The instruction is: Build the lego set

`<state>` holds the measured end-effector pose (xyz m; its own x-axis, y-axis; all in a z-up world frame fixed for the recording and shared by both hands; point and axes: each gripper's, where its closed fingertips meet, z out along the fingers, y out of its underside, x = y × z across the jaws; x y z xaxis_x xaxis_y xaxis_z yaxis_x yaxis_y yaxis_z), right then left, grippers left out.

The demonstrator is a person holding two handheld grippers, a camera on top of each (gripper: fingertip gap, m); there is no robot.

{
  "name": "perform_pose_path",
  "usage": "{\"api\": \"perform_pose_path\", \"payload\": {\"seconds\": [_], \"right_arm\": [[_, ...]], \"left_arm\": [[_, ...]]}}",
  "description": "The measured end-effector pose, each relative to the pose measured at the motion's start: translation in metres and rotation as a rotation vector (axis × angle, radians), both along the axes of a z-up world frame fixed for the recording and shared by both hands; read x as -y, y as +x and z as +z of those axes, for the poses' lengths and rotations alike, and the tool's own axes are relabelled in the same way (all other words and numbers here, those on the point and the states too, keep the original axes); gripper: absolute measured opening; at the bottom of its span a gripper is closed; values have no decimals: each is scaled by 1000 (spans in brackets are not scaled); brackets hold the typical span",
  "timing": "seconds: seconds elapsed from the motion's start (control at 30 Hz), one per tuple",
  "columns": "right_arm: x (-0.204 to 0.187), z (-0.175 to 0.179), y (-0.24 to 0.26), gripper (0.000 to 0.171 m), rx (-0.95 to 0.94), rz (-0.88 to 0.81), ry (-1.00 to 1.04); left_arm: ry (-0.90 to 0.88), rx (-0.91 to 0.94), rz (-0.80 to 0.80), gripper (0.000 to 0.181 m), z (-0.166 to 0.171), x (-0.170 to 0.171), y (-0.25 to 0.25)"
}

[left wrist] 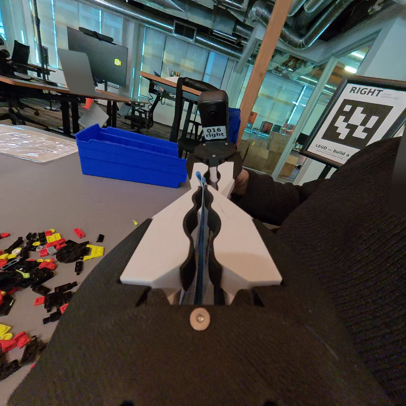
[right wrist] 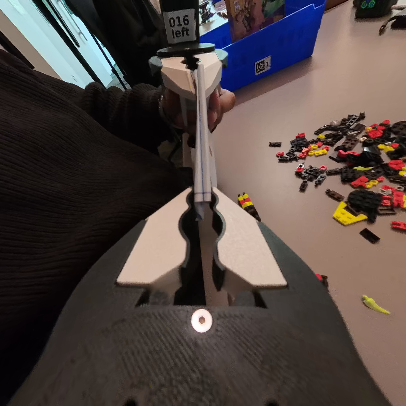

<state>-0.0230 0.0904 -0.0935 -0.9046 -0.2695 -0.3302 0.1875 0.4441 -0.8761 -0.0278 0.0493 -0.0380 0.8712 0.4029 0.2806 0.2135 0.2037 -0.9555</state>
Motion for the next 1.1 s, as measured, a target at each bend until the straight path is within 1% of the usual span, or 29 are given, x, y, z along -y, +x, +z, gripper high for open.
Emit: {"api": "perform_pose_path", "payload": {"seconds": [0.03,0.07,0.23,0.27,0.3,0.33,0.4,0.5,0.6,0.67,0.7,0.9,0.93,1.03,1.1], "right_arm": [[-1,0,0,2,8,1,3],[-1,0,-2,0,1,-4,5],[-2,1,1,0,-49,2,11],[-2,1,1,4,-40,-2,13],[-2,2,1,15,-23,-3,11],[-1,4,1,22,-5,-2,-2],[0,9,0,23,10,-12,-30],[0,12,-3,20,12,-30,-41],[1,17,-5,13,24,-42,-67],[1,19,-4,3,28,-42,-79],[1,19,-5,2,28,-46,-76],[3,24,-2,1,30,-57,-63],[3,24,-1,1,52,-52,-68],[2,29,0,14,124,-31,-108],[-1,28,-3,12,138,-29,-103]], "left_arm": [[-3,1,2,0,-2,0,-1],[-1,5,1,0,-3,0,-1],[1,8,-6,0,-4,1,-1],[2,6,-6,0,-3,0,-1],[5,2,-3,0,-3,1,-1],[6,2,-3,0,-3,1,-1],[0,4,-9,0,-4,-1,0],[-11,8,-19,0,-7,-4,1],[-11,5,-20,0,-7,-5,2],[-8,4,-21,0,-6,-5,2],[-7,3,-21,0,-6,-5,2],[12,-2,-23,0,-2,-2,2],[19,-2,-26,0,-1,-2,3],[51,8,-31,0,3,-1,3],[61,19,-35,0,3,0,3]]}}
